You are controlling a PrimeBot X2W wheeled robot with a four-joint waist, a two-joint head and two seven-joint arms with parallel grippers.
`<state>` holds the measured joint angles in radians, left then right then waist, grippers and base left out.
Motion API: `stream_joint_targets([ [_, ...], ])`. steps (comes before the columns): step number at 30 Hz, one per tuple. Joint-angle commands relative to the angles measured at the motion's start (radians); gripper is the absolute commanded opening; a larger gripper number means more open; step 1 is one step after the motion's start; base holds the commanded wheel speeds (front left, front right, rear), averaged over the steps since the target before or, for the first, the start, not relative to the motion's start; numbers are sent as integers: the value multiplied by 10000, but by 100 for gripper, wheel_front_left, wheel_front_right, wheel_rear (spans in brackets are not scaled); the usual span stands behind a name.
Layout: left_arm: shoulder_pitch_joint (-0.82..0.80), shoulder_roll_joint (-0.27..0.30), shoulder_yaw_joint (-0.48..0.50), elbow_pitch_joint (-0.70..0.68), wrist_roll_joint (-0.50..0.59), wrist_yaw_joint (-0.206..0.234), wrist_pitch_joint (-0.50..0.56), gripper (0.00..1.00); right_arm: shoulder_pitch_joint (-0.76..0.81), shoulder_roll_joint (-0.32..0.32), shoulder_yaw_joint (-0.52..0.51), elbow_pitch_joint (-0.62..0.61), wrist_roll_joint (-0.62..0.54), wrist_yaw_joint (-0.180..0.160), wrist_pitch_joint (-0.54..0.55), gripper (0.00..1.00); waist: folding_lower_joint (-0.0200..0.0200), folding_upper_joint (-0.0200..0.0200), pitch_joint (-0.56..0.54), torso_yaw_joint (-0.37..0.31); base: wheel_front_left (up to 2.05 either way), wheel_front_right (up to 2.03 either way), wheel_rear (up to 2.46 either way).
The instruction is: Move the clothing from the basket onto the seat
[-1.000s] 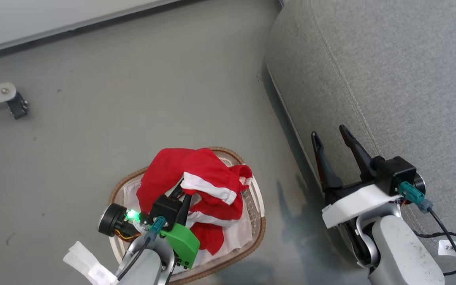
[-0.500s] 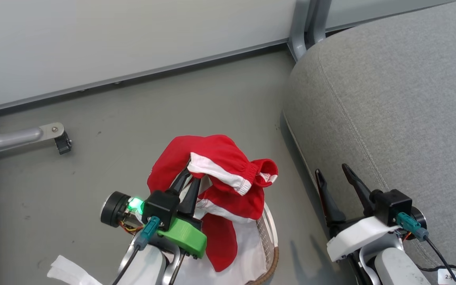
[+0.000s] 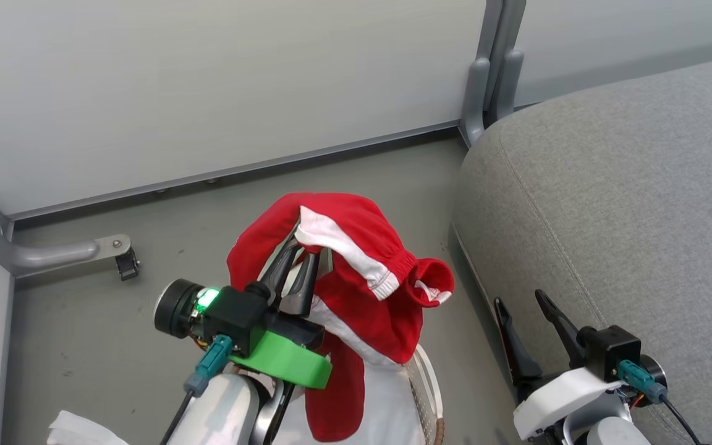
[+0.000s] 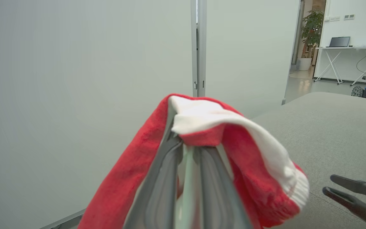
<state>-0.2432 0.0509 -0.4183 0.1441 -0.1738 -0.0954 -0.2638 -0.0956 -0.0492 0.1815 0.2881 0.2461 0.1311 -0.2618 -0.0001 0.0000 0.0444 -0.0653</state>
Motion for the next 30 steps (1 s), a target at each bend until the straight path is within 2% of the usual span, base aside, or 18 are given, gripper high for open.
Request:
stream_joint_targets([
  [1, -164, -1, 26, -169, -94, 62, -11, 0, 141, -39, -2, 36, -21, -7, -45, 100, 1, 0, -118, 40, 0, 0, 0],
  [16, -543, -1, -69, -613, -447, 227, -10, 0, 429, -36, 447, -6, -173, -7, -45, 100, 1, 0, -341, 42, 0, 0, 0],
  [20, -490, -1, -105, -547, -481, 233, -10, 0, 215, -36, 1198, -148, -398, -7, -45, 100, 1, 0, -300, 61, 0, 0, 0],
  [26, -479, -1, -121, -473, -559, 279, -10, 0, -407, -417, 3137, -320, -272, -8, -45, 100, 1, 0, -275, 40, 0, 0, 0],
  [30, -572, -1, -172, -426, -554, 307, -10, 0, -984, -480, 3876, -257, -242, -8, -45, 100, 1, 0, -282, 63, 0, 0, 0],
])
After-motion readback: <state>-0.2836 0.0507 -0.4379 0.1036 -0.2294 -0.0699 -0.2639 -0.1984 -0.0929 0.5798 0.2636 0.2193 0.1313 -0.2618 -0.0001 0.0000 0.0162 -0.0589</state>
